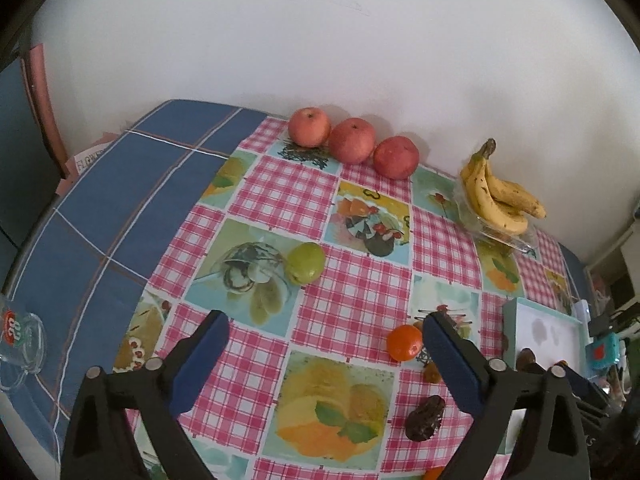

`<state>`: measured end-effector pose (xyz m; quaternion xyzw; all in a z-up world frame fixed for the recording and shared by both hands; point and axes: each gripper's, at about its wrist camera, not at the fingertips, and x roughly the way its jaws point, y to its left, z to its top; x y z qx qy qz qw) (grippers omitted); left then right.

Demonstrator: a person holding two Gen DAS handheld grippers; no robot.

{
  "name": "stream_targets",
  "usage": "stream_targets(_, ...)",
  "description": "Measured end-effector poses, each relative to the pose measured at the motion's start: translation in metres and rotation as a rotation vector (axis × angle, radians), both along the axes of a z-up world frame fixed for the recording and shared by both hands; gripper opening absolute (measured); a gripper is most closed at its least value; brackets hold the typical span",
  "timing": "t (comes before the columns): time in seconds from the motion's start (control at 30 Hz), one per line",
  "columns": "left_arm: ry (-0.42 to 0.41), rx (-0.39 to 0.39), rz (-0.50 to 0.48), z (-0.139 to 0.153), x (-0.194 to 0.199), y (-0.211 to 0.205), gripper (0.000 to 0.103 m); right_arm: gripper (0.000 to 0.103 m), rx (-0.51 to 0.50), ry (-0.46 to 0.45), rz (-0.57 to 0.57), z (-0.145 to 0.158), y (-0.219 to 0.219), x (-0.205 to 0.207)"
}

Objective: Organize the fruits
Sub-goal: 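Move both open tools back toward the fruit pile, then close the right tool on a small brown round fruit while the left tool approaches a tangerine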

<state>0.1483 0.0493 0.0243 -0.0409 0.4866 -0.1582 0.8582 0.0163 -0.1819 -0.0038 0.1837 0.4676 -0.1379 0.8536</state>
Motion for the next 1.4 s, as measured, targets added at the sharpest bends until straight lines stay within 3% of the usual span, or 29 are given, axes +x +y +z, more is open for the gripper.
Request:
stream_targets(0.2,0.076,-0.002,0.009,-0.02,0.008,-0.008,0.095,0.09,-0.021,0.0,0.025,0.001,0.014,0.014)
stream_targets(0.33,0.129,0.007,0.024,-0.04,0.013,-0.014,0.087,0.086,-0.015,0.019,0.045,-0.008,0.021,0.023)
stream_targets(0.4,0.159,0.005,0.028,-0.05,0.016,-0.017,0.087,0.074,-0.014,0.036,0.055,-0.015,0.025,0.027)
stream_targets(0.53,0.197,0.015,0.027,-0.067,0.02,-0.025,0.087,0.073,0.0,0.078,0.073,-0.033,0.03,0.037)
stream_targets(0.6,0.218,0.014,0.03,-0.075,0.022,-0.029,0.087,0.065,0.007,0.101,0.083,-0.043,0.033,0.042)
stream_targets(0.97,0.258,-0.017,0.045,-0.091,0.029,-0.039,0.087,0.054,0.017,0.172,0.134,-0.076,0.05,0.064)
stream_targets(1.13,0.254,-0.032,0.045,-0.089,0.028,-0.039,0.087,0.044,0.012,0.19,0.14,-0.087,0.055,0.072)
stream_targets(1.2,0.252,-0.038,0.039,-0.089,0.028,-0.041,0.087,0.034,0.012,0.19,0.138,-0.088,0.055,0.072)
stream_targets(1.4,0.246,-0.061,0.005,-0.087,0.027,-0.051,0.087,0.025,0.016,0.185,0.13,-0.089,0.052,0.07)
